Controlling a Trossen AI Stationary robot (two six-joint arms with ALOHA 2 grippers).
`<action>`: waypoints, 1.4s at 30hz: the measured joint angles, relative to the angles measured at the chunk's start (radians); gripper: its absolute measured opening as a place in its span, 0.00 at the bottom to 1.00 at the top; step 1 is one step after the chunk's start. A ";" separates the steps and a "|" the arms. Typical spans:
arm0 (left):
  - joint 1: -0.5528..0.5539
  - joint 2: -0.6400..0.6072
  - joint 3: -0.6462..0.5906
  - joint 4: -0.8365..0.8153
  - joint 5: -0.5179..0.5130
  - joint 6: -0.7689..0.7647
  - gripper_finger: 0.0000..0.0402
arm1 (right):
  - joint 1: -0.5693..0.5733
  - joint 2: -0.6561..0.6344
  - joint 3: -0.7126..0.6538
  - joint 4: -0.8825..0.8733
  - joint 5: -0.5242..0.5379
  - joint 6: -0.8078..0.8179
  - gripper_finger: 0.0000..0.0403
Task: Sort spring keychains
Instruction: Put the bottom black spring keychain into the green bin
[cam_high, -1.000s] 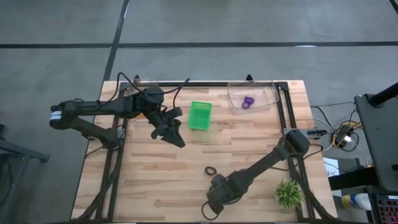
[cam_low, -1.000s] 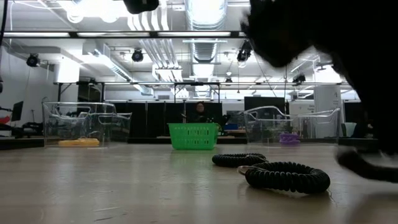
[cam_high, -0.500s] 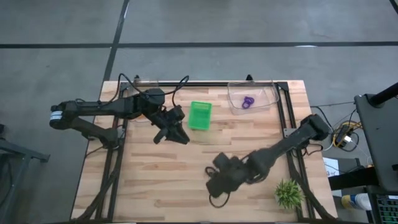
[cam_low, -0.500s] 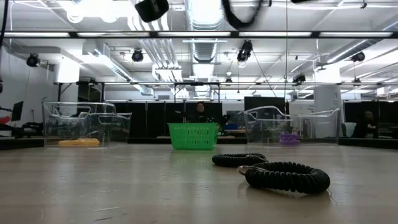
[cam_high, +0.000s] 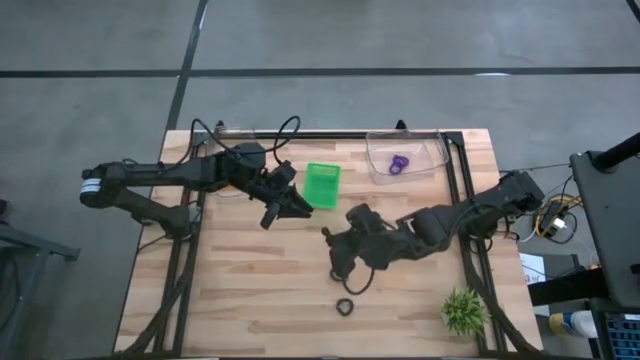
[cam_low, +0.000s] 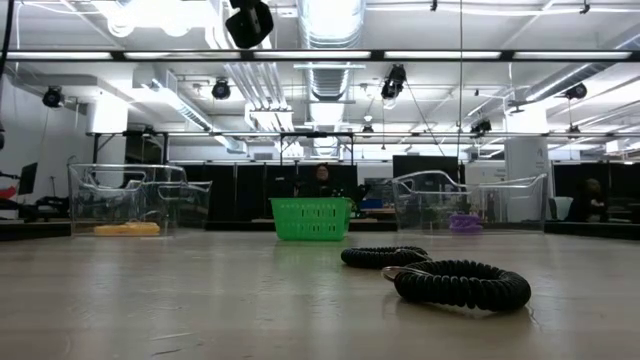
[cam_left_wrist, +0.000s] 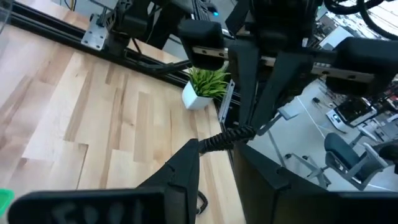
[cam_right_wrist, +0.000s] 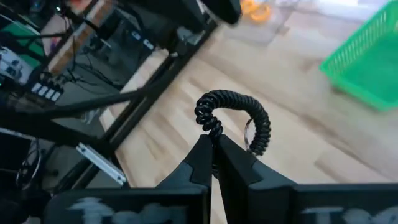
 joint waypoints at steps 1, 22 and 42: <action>0.000 0.000 0.000 0.000 0.000 0.000 0.23 | -0.008 -0.002 0.000 0.010 0.003 -0.010 0.02; 0.000 -0.001 0.000 0.045 -0.093 0.055 0.23 | -0.098 -0.011 0.000 0.241 -0.060 -0.153 0.02; -0.005 -0.104 0.000 0.000 -0.080 0.079 0.23 | -0.091 -0.078 0.000 0.195 -0.025 -0.130 0.02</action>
